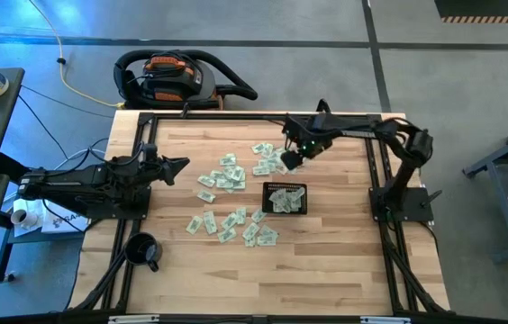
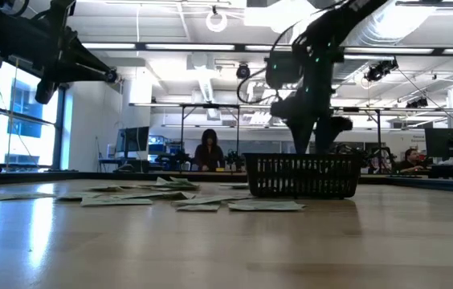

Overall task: Pick and place Stevia / Truvia into bins
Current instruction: Put the green stevia packet into the black bin

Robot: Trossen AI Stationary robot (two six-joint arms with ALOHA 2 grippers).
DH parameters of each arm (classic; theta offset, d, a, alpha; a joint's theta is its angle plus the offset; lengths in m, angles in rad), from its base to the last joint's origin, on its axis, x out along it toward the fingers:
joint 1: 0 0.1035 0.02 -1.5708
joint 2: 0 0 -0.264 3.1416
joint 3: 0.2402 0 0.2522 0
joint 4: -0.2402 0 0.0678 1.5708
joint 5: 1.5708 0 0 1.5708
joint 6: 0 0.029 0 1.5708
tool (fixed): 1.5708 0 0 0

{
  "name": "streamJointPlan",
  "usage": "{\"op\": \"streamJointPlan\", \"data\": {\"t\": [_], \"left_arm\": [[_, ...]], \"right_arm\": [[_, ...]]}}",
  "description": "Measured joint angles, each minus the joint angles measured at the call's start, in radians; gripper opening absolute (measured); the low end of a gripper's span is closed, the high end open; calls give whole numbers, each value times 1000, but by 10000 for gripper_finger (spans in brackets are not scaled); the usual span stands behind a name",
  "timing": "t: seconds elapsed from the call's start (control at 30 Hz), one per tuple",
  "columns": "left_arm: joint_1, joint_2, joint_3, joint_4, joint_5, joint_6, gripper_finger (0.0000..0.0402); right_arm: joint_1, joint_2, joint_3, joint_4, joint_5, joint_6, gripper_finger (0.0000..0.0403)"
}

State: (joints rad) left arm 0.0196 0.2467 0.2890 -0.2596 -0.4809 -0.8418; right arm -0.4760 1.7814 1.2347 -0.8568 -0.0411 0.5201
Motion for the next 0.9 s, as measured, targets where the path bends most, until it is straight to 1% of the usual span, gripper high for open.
{"op": "streamJointPlan", "data": {"t": [0.07,0.2,0.27,0.4,0.63,0.7,0.77,0.9], "left_arm": [[0,0,0,0,0,-4,111],[0,0,0,0,-1,-46,111],[0,0,0,0,-1,-59,111],[0,0,0,-1,-7,-81,111],[0,0,0,6,-52,-91,111],[0,0,0,8,-60,-91,111],[0,0,0,7,-66,-91,111],[0,0,0,8,-73,-91,111]], "right_arm": [[-12,40,14,19,-1,-53,223],[-5,109,35,41,85,-147,199],[-10,132,45,51,112,-163,187],[-40,139,48,79,99,-169,170],[-80,138,28,55,50,-215,150],[-80,138,25,52,44,-215,150],[-73,142,25,69,60,-215,151],[-71,167,25,77,45,-210,157]]}}
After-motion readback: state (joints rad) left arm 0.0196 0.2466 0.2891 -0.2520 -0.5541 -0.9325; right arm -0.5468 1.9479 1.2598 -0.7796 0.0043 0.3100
